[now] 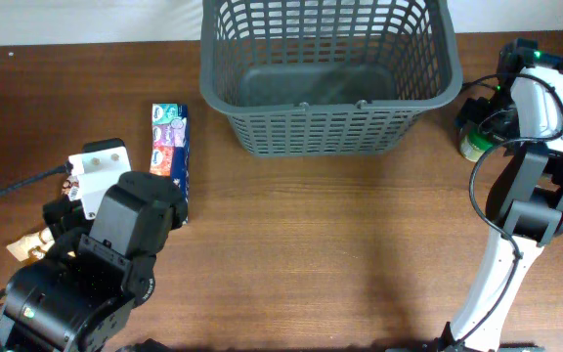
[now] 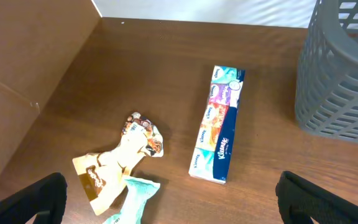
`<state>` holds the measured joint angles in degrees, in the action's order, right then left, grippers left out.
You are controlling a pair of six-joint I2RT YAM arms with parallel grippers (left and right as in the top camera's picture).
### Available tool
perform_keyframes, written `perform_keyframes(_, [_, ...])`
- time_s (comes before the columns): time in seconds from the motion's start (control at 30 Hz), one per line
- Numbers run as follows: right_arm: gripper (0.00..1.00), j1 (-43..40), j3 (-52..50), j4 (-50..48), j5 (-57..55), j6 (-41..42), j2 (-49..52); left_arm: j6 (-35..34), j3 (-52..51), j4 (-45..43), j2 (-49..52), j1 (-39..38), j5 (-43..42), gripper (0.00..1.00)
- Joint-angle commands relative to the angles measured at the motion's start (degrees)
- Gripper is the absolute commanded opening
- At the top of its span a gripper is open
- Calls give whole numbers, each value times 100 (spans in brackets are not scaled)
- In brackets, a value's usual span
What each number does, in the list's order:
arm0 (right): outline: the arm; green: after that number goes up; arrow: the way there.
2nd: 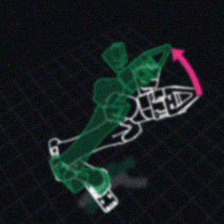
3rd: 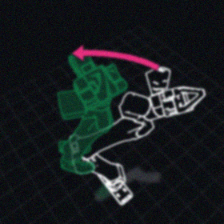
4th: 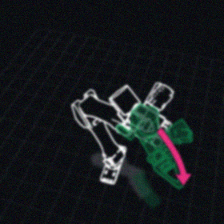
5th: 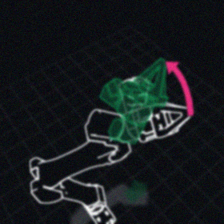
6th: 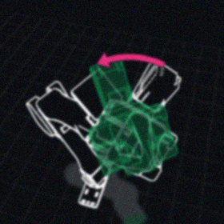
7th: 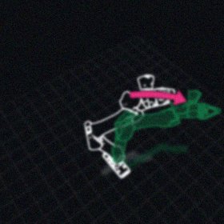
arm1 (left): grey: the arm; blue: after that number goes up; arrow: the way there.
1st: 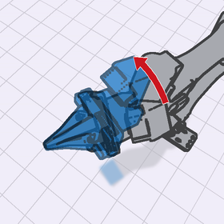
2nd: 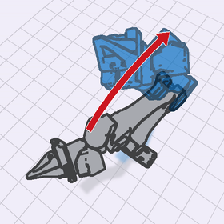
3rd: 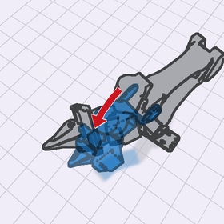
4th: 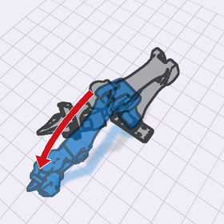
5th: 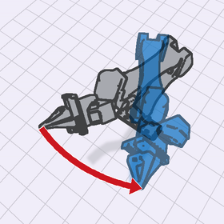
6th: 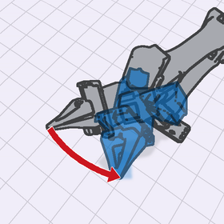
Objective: Pack container
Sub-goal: 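Close the right gripper around the Knorr jar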
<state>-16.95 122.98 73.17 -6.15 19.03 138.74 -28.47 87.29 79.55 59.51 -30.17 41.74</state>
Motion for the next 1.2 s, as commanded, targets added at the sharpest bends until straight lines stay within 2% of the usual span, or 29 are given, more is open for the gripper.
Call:
perform_keyframes(0.0, [99,-26,-22,-9,15,-35,120,28,63,2,0,35,-63,100])
perform_keyframes(0.8, [100,-26,-31,-15,122,-33,245,28,63,2,-2,35,-63,100])
perform_keyframes(1.0, [81,-26,-31,-20,120,-31,245,28,61,2,-2,35,-63,100])
perform_keyframes(1.1, [77,-26,-31,-20,118,-31,245,28,63,2,-2,35,-63,100])
perform_keyframes(1.17, [71,-26,-31,-20,118,-28,245,28,63,2,-2,35,-63,100])
